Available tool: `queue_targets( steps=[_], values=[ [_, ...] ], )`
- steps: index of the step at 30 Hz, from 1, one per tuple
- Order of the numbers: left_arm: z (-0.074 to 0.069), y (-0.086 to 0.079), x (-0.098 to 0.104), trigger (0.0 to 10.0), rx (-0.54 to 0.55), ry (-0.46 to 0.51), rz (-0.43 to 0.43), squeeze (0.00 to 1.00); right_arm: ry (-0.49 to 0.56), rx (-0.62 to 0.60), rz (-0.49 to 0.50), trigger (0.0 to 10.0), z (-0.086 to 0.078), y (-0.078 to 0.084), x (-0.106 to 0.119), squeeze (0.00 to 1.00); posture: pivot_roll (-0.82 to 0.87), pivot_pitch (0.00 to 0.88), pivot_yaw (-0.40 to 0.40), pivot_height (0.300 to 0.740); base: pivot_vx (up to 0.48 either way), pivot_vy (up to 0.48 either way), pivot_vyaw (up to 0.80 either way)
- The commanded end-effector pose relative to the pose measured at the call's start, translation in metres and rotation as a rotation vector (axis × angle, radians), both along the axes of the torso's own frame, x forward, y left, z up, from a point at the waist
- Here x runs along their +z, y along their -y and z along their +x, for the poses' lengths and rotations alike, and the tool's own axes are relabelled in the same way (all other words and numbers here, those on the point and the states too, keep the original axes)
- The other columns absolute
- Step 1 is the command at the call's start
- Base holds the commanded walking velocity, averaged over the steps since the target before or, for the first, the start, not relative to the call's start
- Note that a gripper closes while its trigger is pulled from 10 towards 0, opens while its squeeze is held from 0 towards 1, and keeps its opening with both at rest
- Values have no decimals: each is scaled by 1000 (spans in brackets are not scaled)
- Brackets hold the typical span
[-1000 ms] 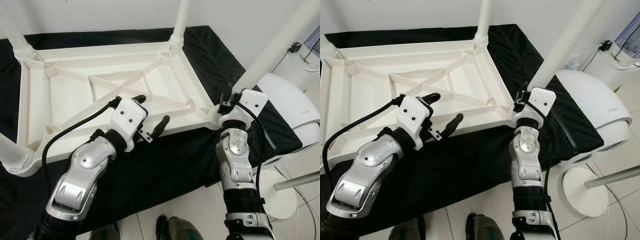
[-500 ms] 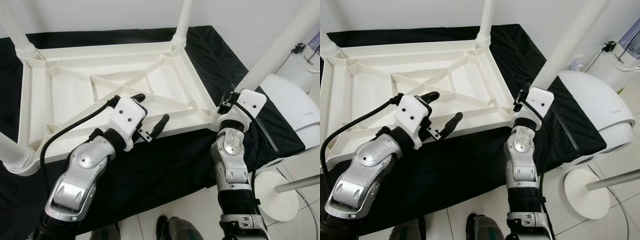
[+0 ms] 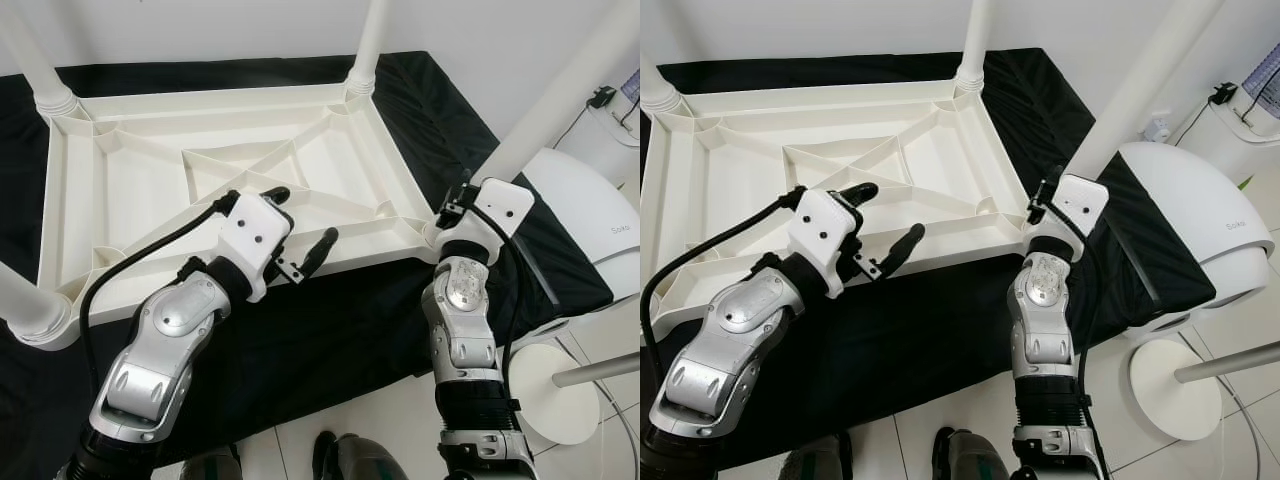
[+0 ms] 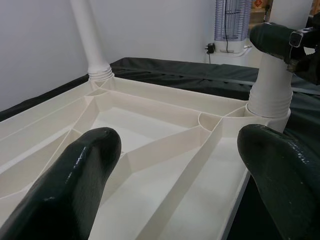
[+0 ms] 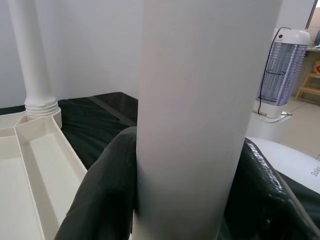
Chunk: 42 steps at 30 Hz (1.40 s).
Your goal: Building children table
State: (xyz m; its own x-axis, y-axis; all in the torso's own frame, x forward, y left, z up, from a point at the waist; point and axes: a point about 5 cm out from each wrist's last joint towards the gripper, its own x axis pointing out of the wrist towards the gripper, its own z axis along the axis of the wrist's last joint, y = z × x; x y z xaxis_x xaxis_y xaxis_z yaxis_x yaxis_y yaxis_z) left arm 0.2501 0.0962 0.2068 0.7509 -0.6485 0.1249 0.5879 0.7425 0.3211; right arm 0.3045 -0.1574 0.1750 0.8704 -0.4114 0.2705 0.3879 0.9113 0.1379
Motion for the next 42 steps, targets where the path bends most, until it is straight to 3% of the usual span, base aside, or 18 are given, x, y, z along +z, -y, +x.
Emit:
queue_targets(
  steps=[1,16,17,18,19,32,33,42],
  values=[
    [-2,2,-1,10000,1,-7,0,0,-255,-56,30,10000,-10,15,-53,1000,39,149,-76,740,0,0,0],
    [-2,5,-2,10000,-3,-6,-5,0,-254,-5,28,10000,-11,15,-53,1000,34,140,-80,740,0,0,0],
    [-1,5,-2,10000,-3,-6,-5,0,-255,6,26,10000,-10,16,-53,694,34,141,-79,740,0,0,0],
    [-1,5,-2,10000,-3,-6,-5,0,-255,6,26,10000,-10,16,-53,694,34,141,-79,740,0,0,0],
    [-1,5,-1,10000,-3,-6,-6,0,-253,29,29,10000,-9,16,-53,0,34,142,-79,740,0,0,0],
    [-6,13,-8,10000,-43,-29,11,0,-277,174,-28,10000,-2,35,-55,0,21,148,-76,740,0,0,0],
    [-7,17,-11,10000,-64,-39,22,0,-248,275,-50,10000,2,39,-48,0,16,149,-76,740,0,0,0],
    [-7,21,-13,10000,-79,-46,31,0,-213,416,-82,10000,6,40,-38,0,10,150,-77,740,0,0,0]
  ],
)
